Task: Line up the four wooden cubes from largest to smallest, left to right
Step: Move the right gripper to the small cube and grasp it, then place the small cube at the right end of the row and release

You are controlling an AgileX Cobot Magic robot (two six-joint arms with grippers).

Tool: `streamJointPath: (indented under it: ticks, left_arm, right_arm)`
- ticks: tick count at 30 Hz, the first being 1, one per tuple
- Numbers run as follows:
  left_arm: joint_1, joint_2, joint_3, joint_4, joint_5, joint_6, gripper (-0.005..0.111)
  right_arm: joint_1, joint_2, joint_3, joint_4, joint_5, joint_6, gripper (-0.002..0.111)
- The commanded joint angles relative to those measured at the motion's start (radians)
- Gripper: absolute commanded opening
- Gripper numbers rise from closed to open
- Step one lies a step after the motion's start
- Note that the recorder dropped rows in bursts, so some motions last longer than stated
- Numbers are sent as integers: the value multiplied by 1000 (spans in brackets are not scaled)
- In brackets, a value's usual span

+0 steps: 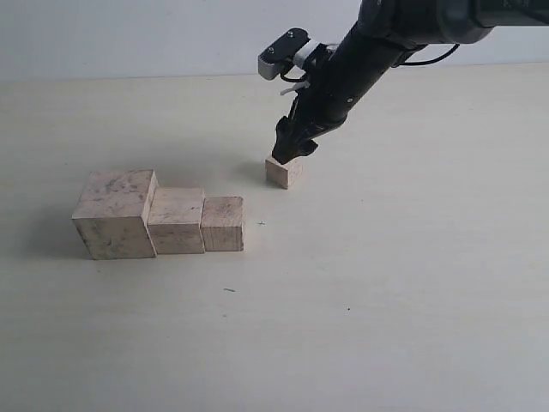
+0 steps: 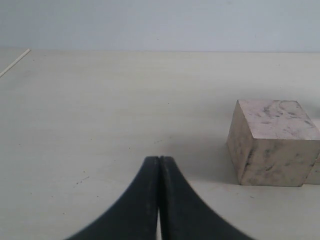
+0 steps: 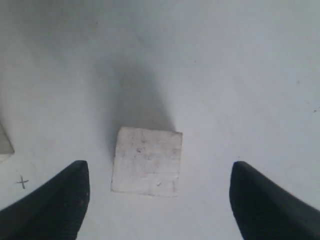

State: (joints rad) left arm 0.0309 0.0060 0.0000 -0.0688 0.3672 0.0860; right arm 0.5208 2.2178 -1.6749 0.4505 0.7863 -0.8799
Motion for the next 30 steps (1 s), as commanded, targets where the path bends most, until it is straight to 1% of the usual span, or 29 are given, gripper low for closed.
streamJointPath:
  ticks: [1, 2, 8, 10, 12, 13, 17, 18, 22, 25, 27, 30]
  left_arm:
    - [5, -6, 0, 2, -11, -6, 0]
    - [5, -6, 0, 2, -11, -6, 0]
    - [5, -6, 0, 2, -11, -6, 0]
    - [5, -6, 0, 2, -11, -6, 0]
    - [5, -6, 0, 2, -11, -6, 0]
    - [5, -6, 0, 2, -11, -6, 0]
    - [5, -6, 0, 2, -11, -6, 0]
    - [5, -6, 0, 2, -11, -6, 0]
    - [5, -6, 0, 2, -11, -6, 0]
    - [5, -6, 0, 2, -11, -6, 0]
    - [5, -6, 0, 2, -11, -6, 0]
    - [5, -6, 0, 2, -11, -6, 0]
  right_arm:
    - [-5, 1, -4, 26, -30, -14, 74]
    - [-5, 15, -4, 50, -31, -14, 74]
    - [-5, 80, -4, 50, -33, -14, 74]
    - [-5, 82, -4, 44, -33, -11, 69]
    - [-5, 73, -4, 44, -1, -7, 49]
    - [-5, 67, -4, 44, 16, -7, 42]
    - [-5, 25, -4, 7, 114, -7, 6]
    - [-5, 14, -4, -4, 141, -7, 0]
    - [-5, -32, -4, -63, 195, -10, 0]
    - [-5, -70, -4, -66, 231, -15, 0]
    - [-5, -76, -4, -24, 275, -90, 0]
    - [-5, -74, 12, 96, 326, -269, 0]
